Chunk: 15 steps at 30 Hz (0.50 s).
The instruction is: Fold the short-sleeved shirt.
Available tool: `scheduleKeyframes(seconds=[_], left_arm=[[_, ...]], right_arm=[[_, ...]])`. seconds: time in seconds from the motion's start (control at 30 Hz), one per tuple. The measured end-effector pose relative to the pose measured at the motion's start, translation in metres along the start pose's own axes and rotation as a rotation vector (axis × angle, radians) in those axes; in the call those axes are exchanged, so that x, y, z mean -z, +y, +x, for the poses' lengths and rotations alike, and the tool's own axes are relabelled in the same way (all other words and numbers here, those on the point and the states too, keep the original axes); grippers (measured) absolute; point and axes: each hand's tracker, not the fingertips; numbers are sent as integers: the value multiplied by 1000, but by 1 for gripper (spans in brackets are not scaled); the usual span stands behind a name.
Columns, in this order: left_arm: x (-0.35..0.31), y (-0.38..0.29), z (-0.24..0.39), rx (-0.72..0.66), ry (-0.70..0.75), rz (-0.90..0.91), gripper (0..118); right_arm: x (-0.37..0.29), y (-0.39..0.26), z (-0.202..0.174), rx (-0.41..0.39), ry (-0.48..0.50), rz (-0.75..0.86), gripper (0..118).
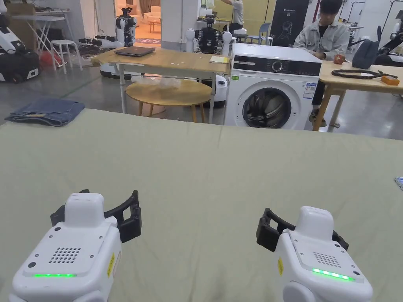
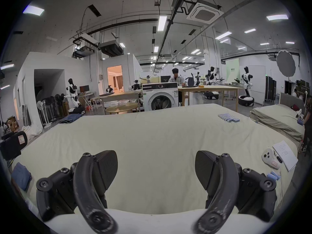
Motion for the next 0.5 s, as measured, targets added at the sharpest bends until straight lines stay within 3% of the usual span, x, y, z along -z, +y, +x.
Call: scheduleKeyframes(seconds=[0.5], left_arm=[[6, -4, 3, 23, -16, -24, 85]], right_arm=[[3, 3, -2, -21, -6, -7, 96]])
